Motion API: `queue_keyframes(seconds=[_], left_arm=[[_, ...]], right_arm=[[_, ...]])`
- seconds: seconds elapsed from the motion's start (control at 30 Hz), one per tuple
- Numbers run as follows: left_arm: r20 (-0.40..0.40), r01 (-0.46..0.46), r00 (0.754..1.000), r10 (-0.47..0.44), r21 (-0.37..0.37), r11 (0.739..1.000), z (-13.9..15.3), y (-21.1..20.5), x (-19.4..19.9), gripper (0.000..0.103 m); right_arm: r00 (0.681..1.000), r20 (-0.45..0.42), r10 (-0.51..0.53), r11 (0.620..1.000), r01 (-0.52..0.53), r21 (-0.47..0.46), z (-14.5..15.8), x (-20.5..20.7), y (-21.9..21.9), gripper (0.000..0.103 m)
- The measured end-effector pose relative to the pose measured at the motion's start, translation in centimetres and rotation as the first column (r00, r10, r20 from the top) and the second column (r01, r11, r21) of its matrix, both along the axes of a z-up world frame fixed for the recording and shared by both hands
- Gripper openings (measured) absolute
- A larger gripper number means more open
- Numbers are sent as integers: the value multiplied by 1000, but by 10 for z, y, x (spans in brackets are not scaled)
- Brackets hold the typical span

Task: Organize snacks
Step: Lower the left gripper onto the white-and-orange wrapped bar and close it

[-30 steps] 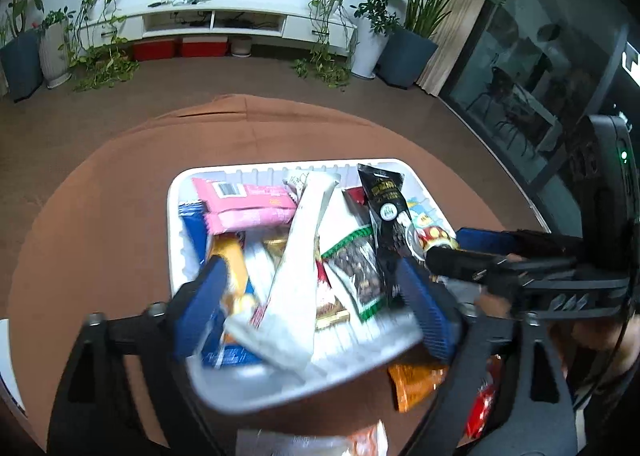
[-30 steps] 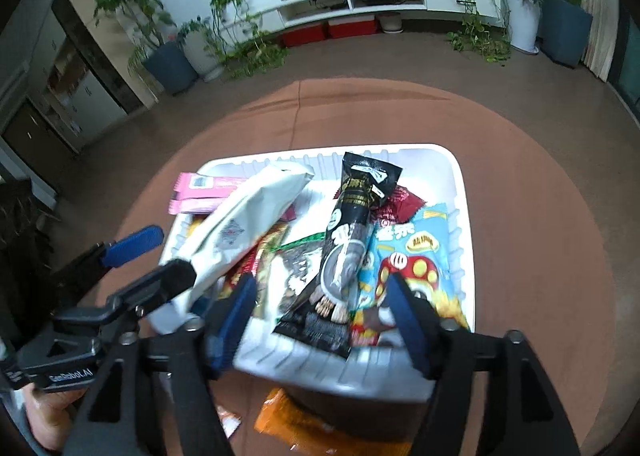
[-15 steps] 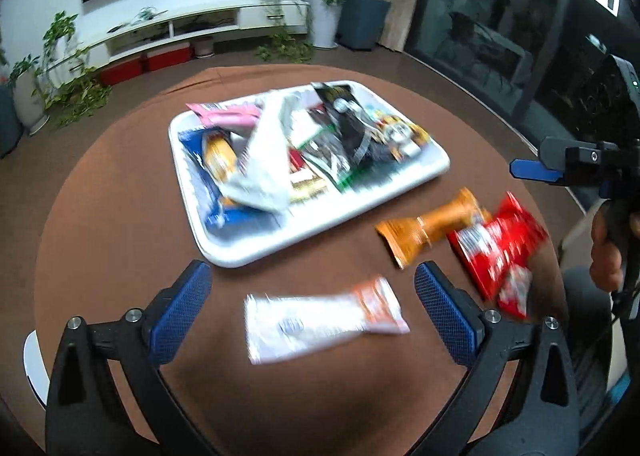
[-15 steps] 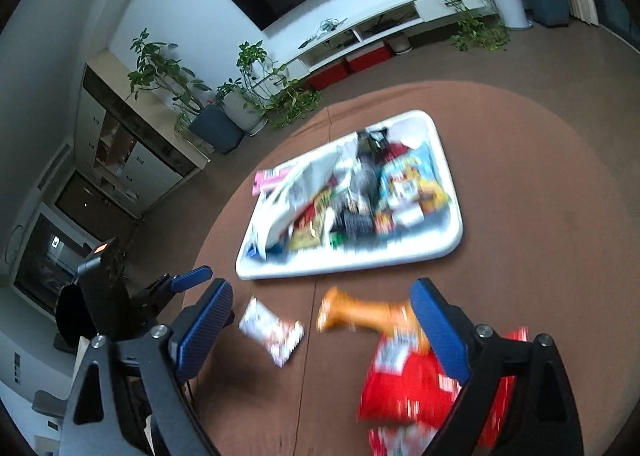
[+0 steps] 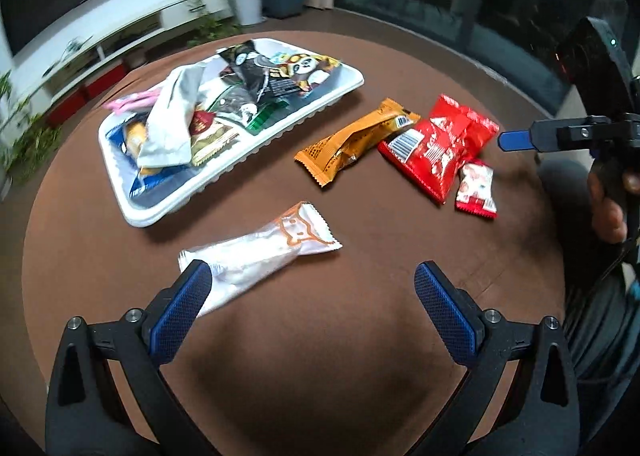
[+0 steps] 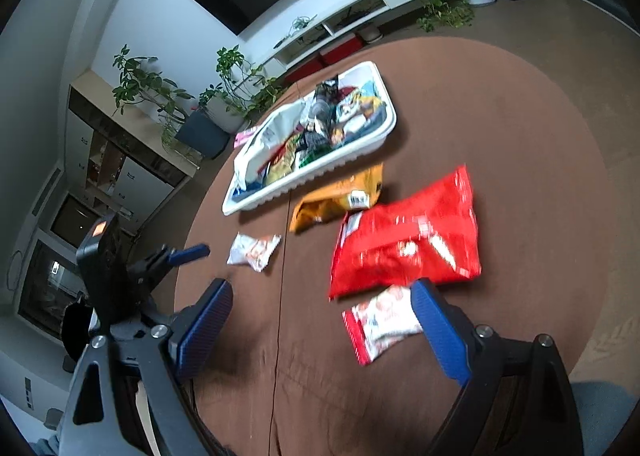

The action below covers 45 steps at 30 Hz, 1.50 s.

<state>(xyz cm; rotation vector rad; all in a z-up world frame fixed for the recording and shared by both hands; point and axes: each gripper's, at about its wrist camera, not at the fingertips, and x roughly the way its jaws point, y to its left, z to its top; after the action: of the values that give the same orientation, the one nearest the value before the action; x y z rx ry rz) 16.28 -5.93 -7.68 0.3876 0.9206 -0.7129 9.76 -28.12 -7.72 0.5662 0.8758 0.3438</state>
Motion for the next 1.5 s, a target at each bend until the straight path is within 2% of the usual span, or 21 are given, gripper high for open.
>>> queue_keyframes(seconds=[0.2,0.27,0.4,0.47,0.53,0.6,0.67,0.73,0.87,1.0,1.1,1.17,1.23,1.3,1.4,1.5], left_arm=[[-12,132,991,-132,135,982,-5,-11,23,102],[-40,166,986,-162,155,974,-9,-13,33,95],[-96,225,973,-211,175,959,-17,-17,48,89],[-124,256,965,-233,227,940,-25,-22,53,80],[-150,280,957,-248,258,925,-33,-25,57,78],[-167,287,954,-251,247,926,-33,-24,63,73],[-193,291,949,-250,223,931,-33,-22,68,62],[-211,299,943,-256,209,931,-32,-20,69,56],[-239,325,932,-271,225,918,-32,-20,62,56],[-253,333,926,-279,201,921,-32,-21,53,56],[-244,296,938,-245,200,934,-32,-22,51,56],[-227,250,953,-203,203,947,-31,-21,54,45],[-221,210,961,-165,200,957,-29,-20,60,37],[-225,189,963,-146,187,964,-29,-18,63,37],[-225,207,960,-165,181,961,-30,-20,66,39],[-200,212,965,-171,203,956,-28,-22,64,51]], right_arm=[[1000,-13,4,1000,-4,18,-7,-3,-1,93],[1000,-13,7,1000,-7,19,-8,-3,-1,93],[1000,-19,11,1000,-11,25,-11,-2,-1,93],[1000,-21,11,1000,-11,27,-12,-2,-1,93],[1000,-22,12,1000,-11,26,-13,-3,-2,93],[1000,-22,11,1000,-10,26,-13,-3,-4,93],[1000,-24,10,1000,-10,28,-14,-3,-5,93],[1000,-27,11,999,-10,31,-15,-2,-6,93],[1000,-28,15,999,-14,32,-15,-2,-6,93],[1000,-26,18,1000,-17,24,-14,-2,-3,93],[1000,-22,20,1000,-19,19,-12,-3,0,93],[1000,-18,23,1000,-23,9,-9,-4,2,92],[1000,-12,25,1000,-26,-6,-7,-5,4,92],[1000,-9,24,1000,-25,-9,-6,-5,5,92],[999,-14,29,1000,-29,-5,-5,-6,7,92],[999,-15,36,999,-36,-9,-4,-6,10,92]])
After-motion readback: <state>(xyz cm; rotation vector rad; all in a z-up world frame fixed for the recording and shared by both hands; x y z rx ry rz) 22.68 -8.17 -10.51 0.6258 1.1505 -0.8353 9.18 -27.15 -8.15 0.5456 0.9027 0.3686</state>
